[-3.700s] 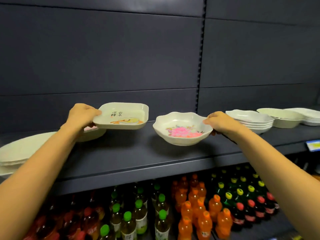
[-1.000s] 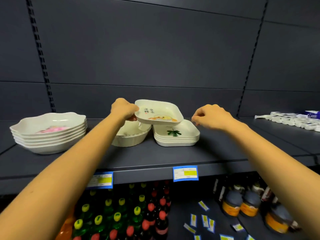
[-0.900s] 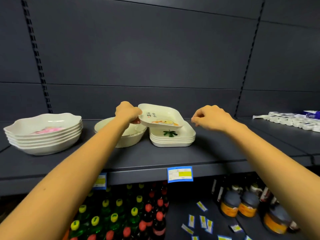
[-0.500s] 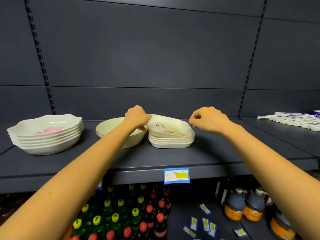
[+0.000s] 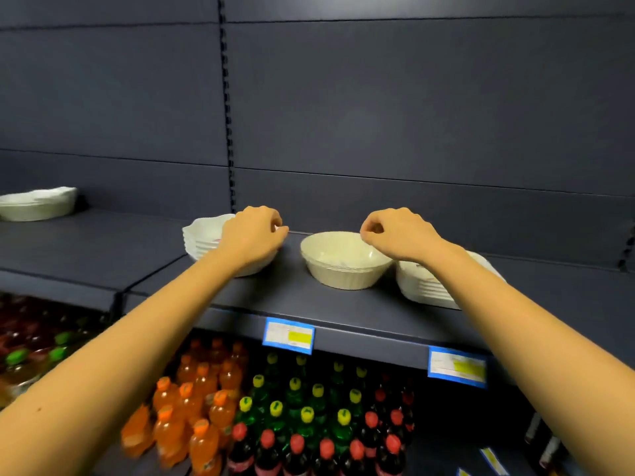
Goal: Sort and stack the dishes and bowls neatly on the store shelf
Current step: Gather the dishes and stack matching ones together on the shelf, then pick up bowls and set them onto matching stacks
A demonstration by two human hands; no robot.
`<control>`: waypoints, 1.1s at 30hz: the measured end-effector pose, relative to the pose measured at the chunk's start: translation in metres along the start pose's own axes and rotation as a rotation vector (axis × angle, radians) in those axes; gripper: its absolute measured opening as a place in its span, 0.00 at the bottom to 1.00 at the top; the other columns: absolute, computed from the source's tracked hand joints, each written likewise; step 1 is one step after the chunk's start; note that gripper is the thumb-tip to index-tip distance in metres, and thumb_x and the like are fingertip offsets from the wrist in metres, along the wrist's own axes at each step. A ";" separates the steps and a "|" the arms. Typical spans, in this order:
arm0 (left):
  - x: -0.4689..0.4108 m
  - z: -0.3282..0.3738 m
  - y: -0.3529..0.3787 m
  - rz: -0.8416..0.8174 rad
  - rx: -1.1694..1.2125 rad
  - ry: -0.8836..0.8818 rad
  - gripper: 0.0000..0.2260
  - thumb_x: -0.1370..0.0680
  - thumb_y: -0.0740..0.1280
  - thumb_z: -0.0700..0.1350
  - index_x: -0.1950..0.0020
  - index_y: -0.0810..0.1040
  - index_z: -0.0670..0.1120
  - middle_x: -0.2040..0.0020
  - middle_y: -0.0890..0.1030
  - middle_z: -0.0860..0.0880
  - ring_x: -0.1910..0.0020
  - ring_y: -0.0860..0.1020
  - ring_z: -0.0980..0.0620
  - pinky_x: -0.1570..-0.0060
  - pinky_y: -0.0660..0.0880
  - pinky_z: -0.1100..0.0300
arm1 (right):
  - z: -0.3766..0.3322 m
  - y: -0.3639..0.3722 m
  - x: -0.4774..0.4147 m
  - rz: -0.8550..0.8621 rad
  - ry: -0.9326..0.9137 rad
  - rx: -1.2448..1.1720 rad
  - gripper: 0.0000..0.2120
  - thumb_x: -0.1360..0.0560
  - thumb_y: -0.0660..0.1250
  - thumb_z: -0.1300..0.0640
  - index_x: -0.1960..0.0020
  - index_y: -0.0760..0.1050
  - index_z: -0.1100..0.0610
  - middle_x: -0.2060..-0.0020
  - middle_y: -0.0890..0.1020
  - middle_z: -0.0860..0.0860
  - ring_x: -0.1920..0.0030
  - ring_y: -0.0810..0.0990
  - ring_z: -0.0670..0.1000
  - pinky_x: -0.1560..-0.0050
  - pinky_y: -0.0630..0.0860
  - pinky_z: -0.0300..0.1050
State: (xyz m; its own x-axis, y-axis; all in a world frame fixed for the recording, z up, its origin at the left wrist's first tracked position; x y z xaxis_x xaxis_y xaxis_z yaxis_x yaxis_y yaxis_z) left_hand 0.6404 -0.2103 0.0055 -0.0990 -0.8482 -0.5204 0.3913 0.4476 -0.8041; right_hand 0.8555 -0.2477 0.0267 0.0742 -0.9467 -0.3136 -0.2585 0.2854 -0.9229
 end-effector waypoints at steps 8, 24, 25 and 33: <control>0.035 -0.122 -0.059 0.070 -0.145 -0.131 0.14 0.22 0.61 0.50 0.43 0.79 0.45 0.45 0.83 0.46 0.49 0.79 0.44 0.56 0.69 0.58 | -0.126 0.045 -0.034 -0.061 -0.216 -0.013 0.13 0.23 0.60 0.51 0.40 0.75 0.50 0.40 0.79 0.51 0.42 0.78 0.55 0.42 0.76 0.52; 0.083 -0.369 -0.164 0.025 -0.317 -0.303 0.15 0.23 0.61 0.52 0.43 0.78 0.45 0.43 0.81 0.44 0.43 0.77 0.41 0.48 0.73 0.52 | -0.375 0.135 -0.077 -0.087 -0.362 -0.053 0.13 0.22 0.59 0.53 0.40 0.75 0.51 0.40 0.79 0.51 0.42 0.77 0.56 0.52 0.69 0.45; 0.087 -0.383 -0.169 0.018 -0.323 -0.310 0.15 0.23 0.61 0.53 0.43 0.78 0.45 0.42 0.81 0.44 0.43 0.78 0.42 0.47 0.73 0.51 | -0.388 0.141 -0.080 -0.092 -0.367 -0.058 0.13 0.22 0.59 0.53 0.40 0.75 0.52 0.40 0.79 0.51 0.42 0.77 0.56 0.52 0.70 0.45; 0.099 -0.478 -0.201 0.039 -0.357 -0.377 0.15 0.23 0.62 0.52 0.44 0.80 0.44 0.45 0.82 0.43 0.46 0.79 0.42 0.51 0.75 0.51 | -0.481 0.178 -0.116 -0.129 -0.420 -0.041 0.13 0.22 0.60 0.53 0.40 0.76 0.52 0.40 0.78 0.52 0.42 0.77 0.56 0.51 0.71 0.47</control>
State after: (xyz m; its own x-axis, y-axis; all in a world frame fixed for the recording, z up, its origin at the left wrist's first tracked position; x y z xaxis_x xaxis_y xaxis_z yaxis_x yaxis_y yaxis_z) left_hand 0.1143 -0.2492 -0.0220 0.2715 -0.8428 -0.4648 0.0456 0.4937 -0.8685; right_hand 0.3380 -0.1590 0.0060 0.4915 -0.8286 -0.2681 -0.2593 0.1546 -0.9533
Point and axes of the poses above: each hand's wrist, its own x-axis away from the middle knuckle, its own y-axis out of the palm, z = x × y, the point moved 2 cm from there along -x, towards the middle knuckle
